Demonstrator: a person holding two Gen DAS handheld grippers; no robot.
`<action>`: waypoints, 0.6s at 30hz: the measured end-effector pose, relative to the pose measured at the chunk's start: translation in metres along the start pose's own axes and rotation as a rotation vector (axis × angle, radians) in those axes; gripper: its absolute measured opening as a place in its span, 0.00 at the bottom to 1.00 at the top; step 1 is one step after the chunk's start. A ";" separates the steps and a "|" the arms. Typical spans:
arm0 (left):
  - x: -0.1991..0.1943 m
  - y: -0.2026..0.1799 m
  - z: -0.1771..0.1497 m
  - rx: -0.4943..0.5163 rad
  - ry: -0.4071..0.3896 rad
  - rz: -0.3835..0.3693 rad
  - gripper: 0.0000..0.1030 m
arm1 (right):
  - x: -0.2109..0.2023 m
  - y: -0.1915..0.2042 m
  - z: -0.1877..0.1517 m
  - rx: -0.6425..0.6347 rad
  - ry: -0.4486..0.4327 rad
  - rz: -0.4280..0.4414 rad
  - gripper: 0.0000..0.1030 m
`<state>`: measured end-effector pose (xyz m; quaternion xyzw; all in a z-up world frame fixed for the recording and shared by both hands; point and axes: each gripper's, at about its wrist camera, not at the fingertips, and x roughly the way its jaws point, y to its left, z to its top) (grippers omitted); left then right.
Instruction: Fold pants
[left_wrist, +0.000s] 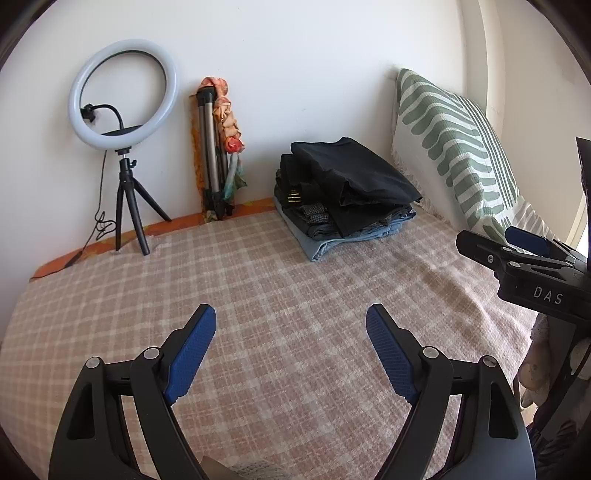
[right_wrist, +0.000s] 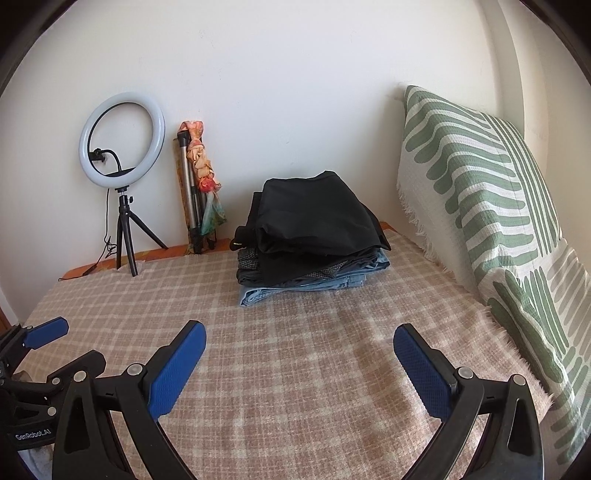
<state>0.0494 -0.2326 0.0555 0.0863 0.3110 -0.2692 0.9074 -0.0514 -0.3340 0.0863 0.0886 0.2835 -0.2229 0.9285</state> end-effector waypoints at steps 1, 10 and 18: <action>0.000 0.001 0.000 0.000 0.000 -0.002 0.81 | 0.000 0.000 0.000 0.000 0.002 0.001 1.00; -0.001 0.000 -0.001 -0.003 -0.003 -0.006 0.81 | 0.001 0.000 0.000 0.005 -0.004 0.000 1.00; -0.001 -0.002 -0.001 -0.003 -0.002 -0.011 0.81 | -0.003 0.001 0.001 0.011 -0.009 -0.001 1.00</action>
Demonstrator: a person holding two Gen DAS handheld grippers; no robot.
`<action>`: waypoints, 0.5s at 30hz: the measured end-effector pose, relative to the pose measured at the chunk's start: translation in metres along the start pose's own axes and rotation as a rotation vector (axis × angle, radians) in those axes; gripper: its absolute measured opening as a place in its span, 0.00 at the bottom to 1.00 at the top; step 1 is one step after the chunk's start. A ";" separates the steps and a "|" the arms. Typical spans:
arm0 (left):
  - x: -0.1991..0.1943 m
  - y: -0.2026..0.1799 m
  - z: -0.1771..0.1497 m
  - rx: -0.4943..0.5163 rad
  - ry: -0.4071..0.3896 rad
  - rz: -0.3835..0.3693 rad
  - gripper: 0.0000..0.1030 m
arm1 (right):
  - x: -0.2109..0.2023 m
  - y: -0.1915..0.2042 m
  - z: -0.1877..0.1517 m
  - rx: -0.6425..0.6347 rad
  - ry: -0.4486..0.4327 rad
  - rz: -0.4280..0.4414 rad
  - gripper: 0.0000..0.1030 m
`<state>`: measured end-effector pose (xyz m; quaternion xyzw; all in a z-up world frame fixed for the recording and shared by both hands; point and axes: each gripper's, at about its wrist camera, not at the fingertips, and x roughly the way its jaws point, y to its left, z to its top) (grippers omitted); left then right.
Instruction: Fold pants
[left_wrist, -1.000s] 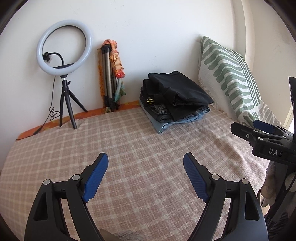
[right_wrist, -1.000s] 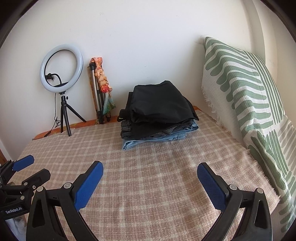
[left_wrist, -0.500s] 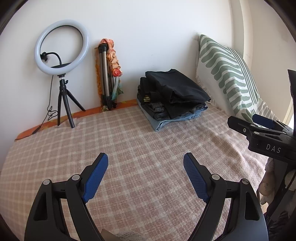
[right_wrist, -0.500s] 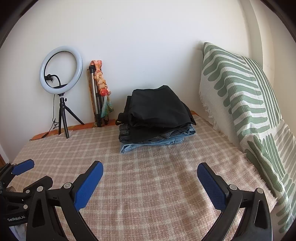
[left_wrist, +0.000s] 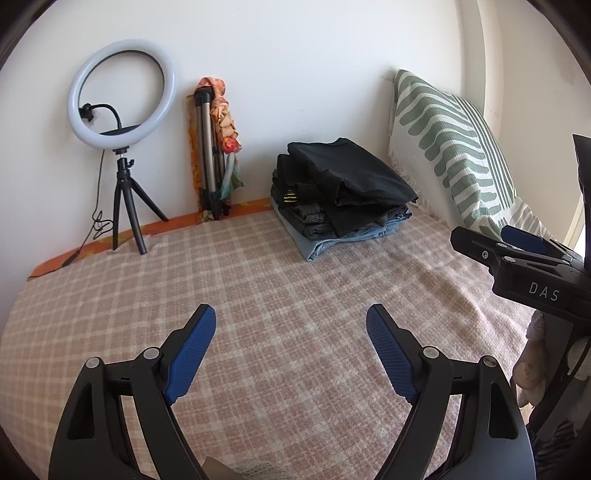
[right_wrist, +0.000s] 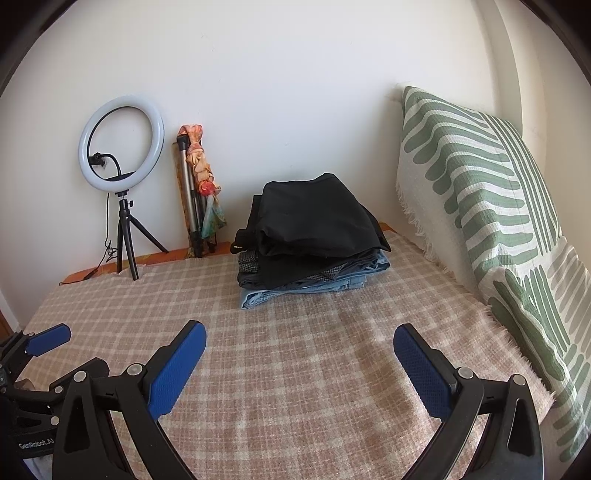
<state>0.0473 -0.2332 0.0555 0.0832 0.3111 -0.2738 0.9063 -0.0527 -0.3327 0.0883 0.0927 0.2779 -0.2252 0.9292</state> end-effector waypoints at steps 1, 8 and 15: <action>0.000 0.000 0.000 0.001 0.000 0.000 0.81 | 0.000 0.000 0.000 0.000 -0.001 -0.001 1.00; 0.000 -0.001 -0.001 -0.001 0.003 -0.003 0.81 | 0.000 0.001 0.000 -0.001 0.000 0.001 1.00; 0.001 -0.001 -0.002 0.003 0.000 0.000 0.81 | 0.000 0.004 -0.001 -0.004 -0.001 0.001 1.00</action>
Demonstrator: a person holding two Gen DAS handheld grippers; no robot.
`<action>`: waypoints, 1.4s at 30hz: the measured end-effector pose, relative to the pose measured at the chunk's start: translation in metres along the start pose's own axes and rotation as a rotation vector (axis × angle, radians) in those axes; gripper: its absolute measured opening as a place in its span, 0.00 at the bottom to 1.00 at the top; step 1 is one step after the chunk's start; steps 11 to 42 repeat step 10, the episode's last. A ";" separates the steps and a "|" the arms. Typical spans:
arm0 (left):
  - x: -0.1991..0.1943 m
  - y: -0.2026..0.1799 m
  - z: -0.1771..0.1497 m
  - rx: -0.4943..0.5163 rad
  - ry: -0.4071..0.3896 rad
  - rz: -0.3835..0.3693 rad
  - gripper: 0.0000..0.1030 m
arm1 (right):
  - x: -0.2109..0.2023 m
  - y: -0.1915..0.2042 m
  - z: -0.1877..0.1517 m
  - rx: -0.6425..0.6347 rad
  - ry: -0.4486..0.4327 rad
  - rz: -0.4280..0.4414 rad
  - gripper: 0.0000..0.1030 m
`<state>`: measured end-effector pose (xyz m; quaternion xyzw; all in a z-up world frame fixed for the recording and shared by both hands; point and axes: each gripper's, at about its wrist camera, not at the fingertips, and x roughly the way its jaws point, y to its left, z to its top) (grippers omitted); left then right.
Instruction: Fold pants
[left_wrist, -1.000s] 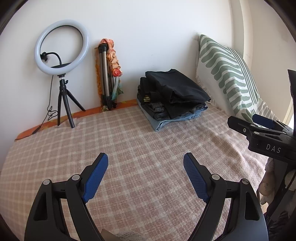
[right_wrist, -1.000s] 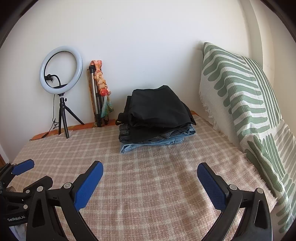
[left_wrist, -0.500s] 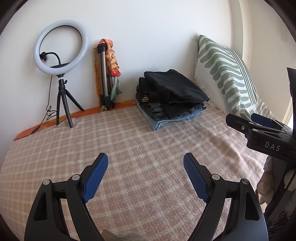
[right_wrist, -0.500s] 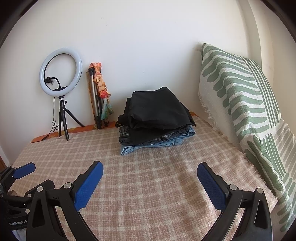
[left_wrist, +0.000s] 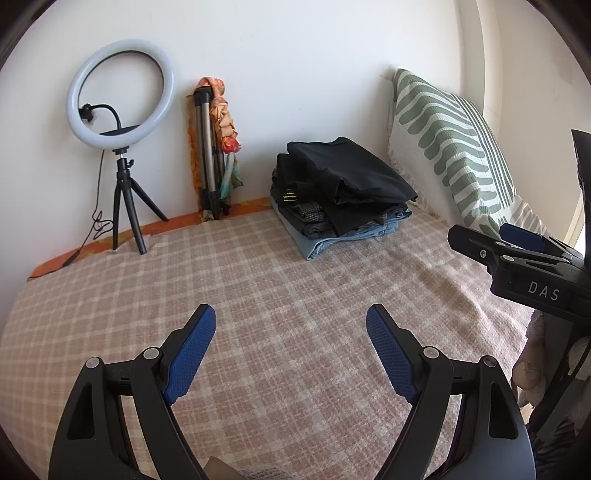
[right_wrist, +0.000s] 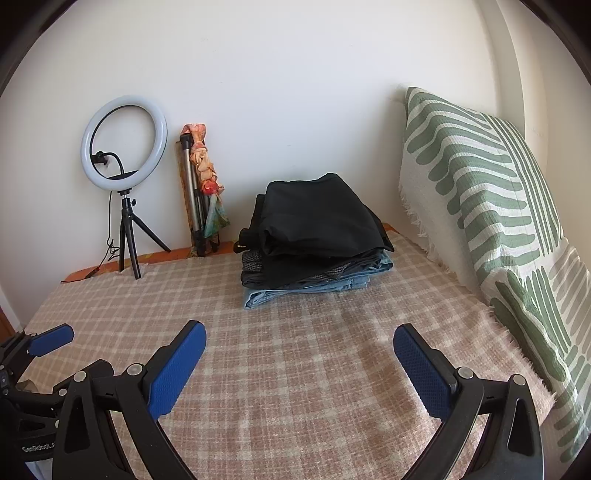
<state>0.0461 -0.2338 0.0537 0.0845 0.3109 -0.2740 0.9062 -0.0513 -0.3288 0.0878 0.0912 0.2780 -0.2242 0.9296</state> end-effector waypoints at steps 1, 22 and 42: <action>0.000 0.000 0.000 0.001 0.000 0.002 0.81 | 0.000 0.000 0.000 0.000 0.000 0.000 1.00; -0.001 0.003 -0.001 -0.003 0.003 -0.006 0.81 | 0.000 0.003 0.000 -0.001 -0.003 0.001 1.00; -0.001 0.003 -0.001 -0.003 0.003 -0.006 0.81 | 0.000 0.003 0.000 -0.001 -0.003 0.001 1.00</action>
